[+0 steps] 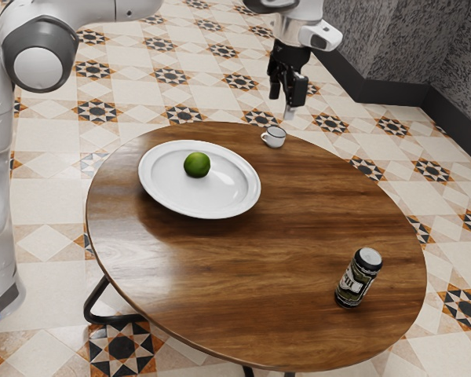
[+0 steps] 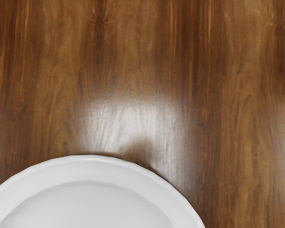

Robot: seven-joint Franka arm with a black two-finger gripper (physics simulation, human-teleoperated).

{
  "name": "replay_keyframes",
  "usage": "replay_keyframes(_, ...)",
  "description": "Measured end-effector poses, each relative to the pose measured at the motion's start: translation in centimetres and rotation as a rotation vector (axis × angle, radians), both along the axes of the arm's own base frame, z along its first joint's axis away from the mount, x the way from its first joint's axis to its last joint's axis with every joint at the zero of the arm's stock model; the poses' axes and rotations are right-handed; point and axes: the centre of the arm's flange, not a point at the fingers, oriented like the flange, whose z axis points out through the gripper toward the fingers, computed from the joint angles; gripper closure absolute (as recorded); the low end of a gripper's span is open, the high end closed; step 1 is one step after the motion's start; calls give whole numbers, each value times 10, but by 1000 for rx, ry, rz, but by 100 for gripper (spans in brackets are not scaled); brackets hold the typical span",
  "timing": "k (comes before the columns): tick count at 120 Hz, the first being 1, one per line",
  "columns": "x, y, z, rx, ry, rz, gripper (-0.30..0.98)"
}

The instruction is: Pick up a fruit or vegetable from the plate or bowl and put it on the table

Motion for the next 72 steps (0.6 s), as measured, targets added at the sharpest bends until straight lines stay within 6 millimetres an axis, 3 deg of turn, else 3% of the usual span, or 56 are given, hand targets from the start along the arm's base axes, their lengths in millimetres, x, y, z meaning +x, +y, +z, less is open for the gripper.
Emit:
replay_keyframes(26, -2, -1, 10, 1, -22, -1, 0)
replay_keyframes(50, -1, 2, 6, 3, -12, 3, 0)
replay_keyframes(64, -6, -9, -10, 0, 46, -17, 0)
replay_keyframes(72, -29, 0, -29, -2, 109, 1, 0)
